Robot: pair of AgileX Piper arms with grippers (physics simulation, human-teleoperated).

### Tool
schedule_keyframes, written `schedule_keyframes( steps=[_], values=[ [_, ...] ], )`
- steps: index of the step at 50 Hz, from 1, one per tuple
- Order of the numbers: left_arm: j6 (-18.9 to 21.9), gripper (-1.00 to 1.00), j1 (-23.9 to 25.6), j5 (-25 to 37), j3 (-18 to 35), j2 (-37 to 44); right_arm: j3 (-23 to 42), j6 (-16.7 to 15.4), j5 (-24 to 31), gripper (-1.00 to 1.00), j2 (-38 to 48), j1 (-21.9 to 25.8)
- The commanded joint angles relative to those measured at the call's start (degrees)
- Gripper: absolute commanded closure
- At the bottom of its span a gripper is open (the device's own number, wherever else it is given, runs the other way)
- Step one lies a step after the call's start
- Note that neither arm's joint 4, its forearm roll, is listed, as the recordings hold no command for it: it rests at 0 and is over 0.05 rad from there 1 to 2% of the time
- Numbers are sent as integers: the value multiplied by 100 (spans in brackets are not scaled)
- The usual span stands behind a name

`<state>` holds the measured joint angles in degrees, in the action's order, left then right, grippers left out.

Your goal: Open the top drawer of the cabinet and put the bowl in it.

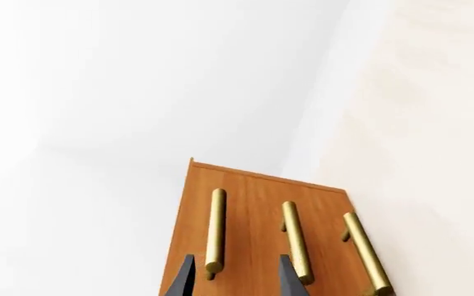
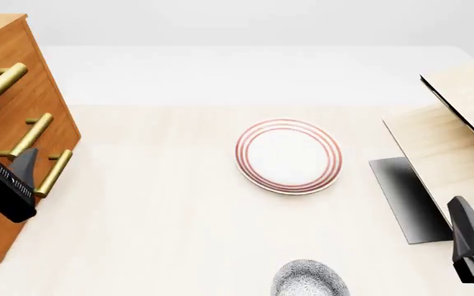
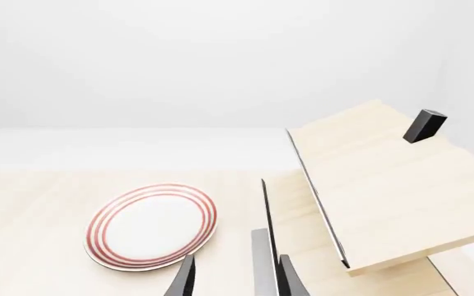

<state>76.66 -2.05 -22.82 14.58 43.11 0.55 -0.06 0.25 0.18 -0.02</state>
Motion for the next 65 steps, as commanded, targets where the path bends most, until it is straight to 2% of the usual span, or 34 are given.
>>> schedule_keyframes(
  steps=[1, 6, 7, 9, 10, 12, 21, 27, 52, 65],
  values=[
    [336, -100, -242, -484, -32, 219, -11, 1, -6, -100, -1, 0],
    [390, -100, -354, -738, -17, 380, -10, -1, -7, -100, -2, 2],
    [577, -100, -427, -1060, -123, 548, -10, 0, -6, -100, -1, 1],
    [721, -100, -453, -1257, -210, 689, -11, 1, -6, -100, -2, 0],
    [438, -100, -406, -883, 40, 528, -11, 0, -7, -100, -2, 0],
    [631, -100, -455, -1108, -20, 680, -11, 1, -6, -100, -1, 1],
    [618, -100, -494, -1167, 246, 1006, -11, 0, -6, -100, -1, 1],
    [818, -100, -558, -1518, 211, 1337, -11, 0, -6, -100, -1, 1],
    [770, -100, -872, -1445, 449, 1540, -11, 0, -7, -100, -2, 1],
    [768, -100, -979, -1637, 470, 1840, -11, 1, -7, -100, -2, 2]
  ],
)
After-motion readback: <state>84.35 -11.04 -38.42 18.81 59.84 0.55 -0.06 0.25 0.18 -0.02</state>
